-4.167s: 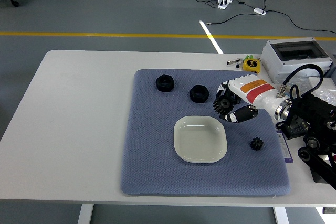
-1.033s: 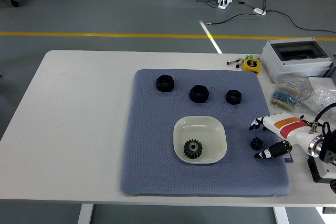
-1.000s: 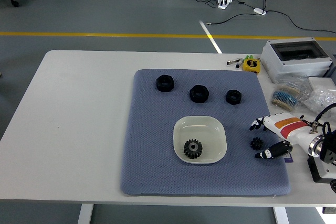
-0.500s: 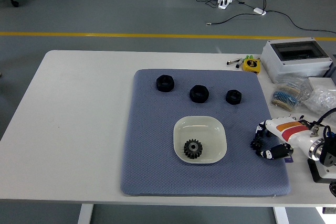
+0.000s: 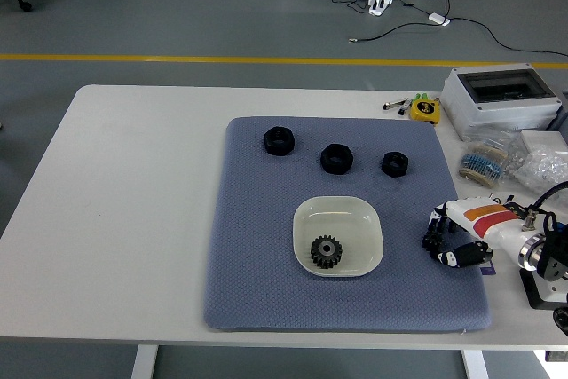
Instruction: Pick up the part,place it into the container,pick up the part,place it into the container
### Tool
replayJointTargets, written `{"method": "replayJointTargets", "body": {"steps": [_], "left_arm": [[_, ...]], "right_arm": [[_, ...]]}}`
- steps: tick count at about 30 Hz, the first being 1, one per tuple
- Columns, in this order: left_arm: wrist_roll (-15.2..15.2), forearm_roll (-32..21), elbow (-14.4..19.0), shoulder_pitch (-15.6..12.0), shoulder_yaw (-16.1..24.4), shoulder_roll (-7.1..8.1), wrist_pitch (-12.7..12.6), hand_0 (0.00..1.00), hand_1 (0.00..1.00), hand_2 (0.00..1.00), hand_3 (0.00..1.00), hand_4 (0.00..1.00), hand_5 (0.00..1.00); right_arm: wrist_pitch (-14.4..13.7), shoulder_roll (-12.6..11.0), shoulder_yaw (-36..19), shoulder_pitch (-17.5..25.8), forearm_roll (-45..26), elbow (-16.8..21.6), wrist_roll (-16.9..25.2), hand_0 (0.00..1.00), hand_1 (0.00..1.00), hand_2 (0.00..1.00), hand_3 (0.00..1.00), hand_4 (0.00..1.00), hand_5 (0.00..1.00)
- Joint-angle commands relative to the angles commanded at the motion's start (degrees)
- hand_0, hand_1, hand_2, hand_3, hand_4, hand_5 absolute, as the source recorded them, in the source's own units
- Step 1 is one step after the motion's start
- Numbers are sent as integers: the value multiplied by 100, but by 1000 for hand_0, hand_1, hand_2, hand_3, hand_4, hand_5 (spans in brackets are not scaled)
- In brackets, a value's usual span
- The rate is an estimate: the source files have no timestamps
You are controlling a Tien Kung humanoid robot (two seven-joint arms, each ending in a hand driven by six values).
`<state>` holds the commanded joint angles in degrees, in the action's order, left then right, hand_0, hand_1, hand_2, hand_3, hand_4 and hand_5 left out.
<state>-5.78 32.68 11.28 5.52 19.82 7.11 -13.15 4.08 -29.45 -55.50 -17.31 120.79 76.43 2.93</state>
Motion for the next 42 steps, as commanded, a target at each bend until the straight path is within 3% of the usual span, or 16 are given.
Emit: {"method": "replayJointTargets", "body": {"steps": [1,2,7,8,25,26,31,32,42], "left_arm": [[-1,1,0,0,1,0,1,706,639,673,584,678,638],[-2,7,1,0,4,0,1,706,639,673,583,678,639],[-4,15,2,0,6,2,5,706,639,673,583,678,639],[-5,17,2,0,8,2,6,706,641,673,583,678,639],[2,-10,3,3,-10,10,5,706,637,673,583,678,639],[1,-7,4,3,-8,9,5,705,637,674,583,678,638],[-6,15,5,-2,5,9,9,705,637,674,583,678,638],[-7,18,5,-3,8,9,9,706,637,674,583,678,638],[-15,44,7,-22,26,11,12,707,637,675,584,678,639]], "right_arm": [[-8,0,-2,-2,-5,7,-2,345,443,499,526,774,237],[-13,-2,-3,-4,-13,17,-5,280,429,480,521,760,263],[-42,-9,-19,-12,-39,88,-12,280,429,480,521,760,263],[-46,-9,-21,-13,-44,101,-13,240,413,467,517,745,266],[-39,15,-36,-47,-105,50,-47,202,385,438,509,730,255],[-50,12,-44,-48,-108,56,-49,170,314,389,497,805,183],[-84,10,-65,-44,-126,53,-61,170,314,389,497,805,183],[-76,11,-62,-40,-129,50,-65,85,214,312,431,835,176],[-48,23,-104,-23,-75,143,-102,33,174,276,390,802,197]]}}
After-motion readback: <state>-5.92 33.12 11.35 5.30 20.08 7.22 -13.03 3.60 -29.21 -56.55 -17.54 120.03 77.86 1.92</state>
